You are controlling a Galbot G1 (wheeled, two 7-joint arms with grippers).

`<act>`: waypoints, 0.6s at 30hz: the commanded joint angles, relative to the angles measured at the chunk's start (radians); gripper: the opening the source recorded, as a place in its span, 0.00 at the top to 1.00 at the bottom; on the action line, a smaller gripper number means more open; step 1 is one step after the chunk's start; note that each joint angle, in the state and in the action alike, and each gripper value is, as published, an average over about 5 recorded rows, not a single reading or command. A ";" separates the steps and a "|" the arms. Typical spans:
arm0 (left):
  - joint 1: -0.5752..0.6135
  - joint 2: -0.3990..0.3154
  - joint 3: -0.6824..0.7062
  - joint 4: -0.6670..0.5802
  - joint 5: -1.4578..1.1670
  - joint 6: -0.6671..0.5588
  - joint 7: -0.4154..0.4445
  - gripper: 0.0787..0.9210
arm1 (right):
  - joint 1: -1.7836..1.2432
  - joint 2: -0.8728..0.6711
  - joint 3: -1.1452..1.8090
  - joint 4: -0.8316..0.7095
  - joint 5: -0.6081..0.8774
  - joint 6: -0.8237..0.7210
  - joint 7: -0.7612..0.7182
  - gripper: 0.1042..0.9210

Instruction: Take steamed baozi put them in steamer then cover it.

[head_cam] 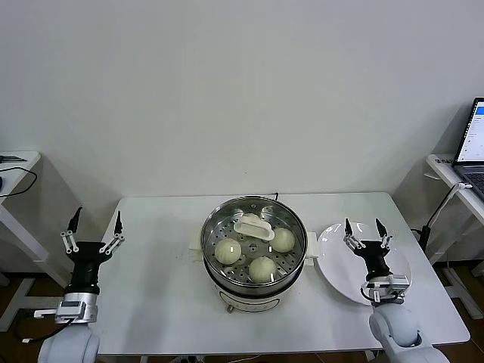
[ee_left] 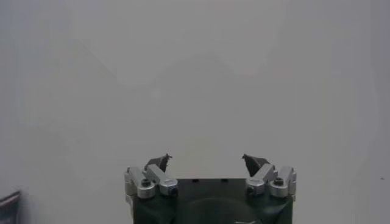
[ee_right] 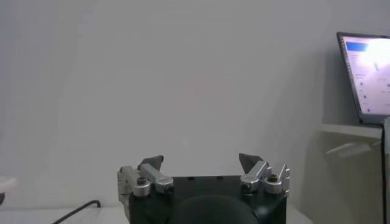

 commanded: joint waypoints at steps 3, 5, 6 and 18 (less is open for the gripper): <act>0.050 -0.044 -0.056 0.026 -0.069 -0.077 0.026 0.12 | -0.023 -0.004 0.007 0.012 0.010 0.006 -0.009 0.12; 0.053 -0.045 -0.055 0.024 -0.065 -0.074 0.026 0.12 | -0.022 -0.003 0.006 0.014 0.008 -0.003 -0.007 0.12; 0.056 -0.046 -0.054 0.023 -0.063 -0.074 0.027 0.12 | -0.022 -0.002 0.007 0.015 0.008 -0.010 -0.006 0.12; 0.067 -0.055 -0.048 0.017 -0.045 -0.074 0.029 0.12 | -0.030 -0.003 0.015 0.027 0.001 -0.049 -0.001 0.12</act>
